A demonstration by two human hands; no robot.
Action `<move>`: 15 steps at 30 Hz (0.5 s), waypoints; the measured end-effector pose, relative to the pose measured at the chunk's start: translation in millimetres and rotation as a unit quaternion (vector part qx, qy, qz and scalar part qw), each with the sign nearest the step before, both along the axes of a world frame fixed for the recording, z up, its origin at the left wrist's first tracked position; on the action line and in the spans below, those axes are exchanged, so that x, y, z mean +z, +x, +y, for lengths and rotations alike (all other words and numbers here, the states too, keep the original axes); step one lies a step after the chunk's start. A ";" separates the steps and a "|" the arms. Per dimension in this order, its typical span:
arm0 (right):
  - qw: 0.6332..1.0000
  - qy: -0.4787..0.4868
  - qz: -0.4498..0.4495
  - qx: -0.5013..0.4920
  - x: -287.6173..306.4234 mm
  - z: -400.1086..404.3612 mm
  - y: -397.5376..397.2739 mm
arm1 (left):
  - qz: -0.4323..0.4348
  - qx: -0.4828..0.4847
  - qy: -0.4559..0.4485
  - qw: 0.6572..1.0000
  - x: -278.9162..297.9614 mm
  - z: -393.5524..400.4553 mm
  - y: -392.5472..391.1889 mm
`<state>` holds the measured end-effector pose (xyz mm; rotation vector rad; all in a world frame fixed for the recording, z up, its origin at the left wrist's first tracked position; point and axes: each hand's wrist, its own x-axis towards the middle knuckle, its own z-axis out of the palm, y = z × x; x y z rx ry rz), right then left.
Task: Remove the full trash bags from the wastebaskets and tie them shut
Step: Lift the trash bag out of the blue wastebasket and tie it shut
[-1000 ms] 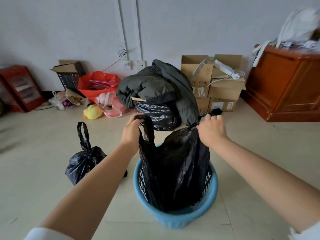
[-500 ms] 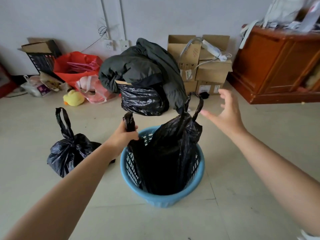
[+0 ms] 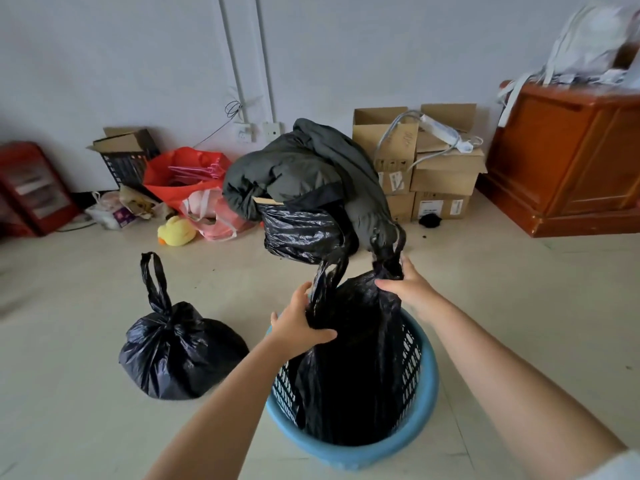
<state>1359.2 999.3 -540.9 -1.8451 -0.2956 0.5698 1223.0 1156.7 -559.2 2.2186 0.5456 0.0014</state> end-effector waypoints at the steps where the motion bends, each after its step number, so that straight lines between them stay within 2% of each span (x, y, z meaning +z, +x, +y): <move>1: 1.000 -0.013 -0.007 -0.001 -2.9 2.1 1.2 | 0.017 0.008 0.041 0.999 -0.6 -3.6 4.1; 6: 0.993 -0.088 0.022 0.079 -13.7 -1.5 4.1 | 0.110 -0.027 0.118 0.987 0.3 -10.6 16.6; 8: 0.989 -0.133 -0.001 0.065 -18.9 -6.7 8.8 | 0.112 -0.026 0.155 0.981 -2.8 -10.0 18.3; 10: 0.991 -0.131 -0.020 0.021 -19.8 -9.5 13.3 | 0.077 0.000 0.177 0.981 -0.9 -8.2 17.9; 12: 0.997 -0.058 0.008 -0.046 -14.6 -7.0 15.8 | 0.015 0.067 0.113 0.991 2.9 -1.5 16.8; 14: 0.993 0.022 0.046 -0.109 -0.3 3.6 13.2 | -0.060 0.154 -0.079 0.983 9.9 6.6 12.5; 15: 0.988 0.048 0.050 -0.139 8.6 11.1 11.0 | -0.093 0.182 -0.189 0.960 17.1 8.4 9.0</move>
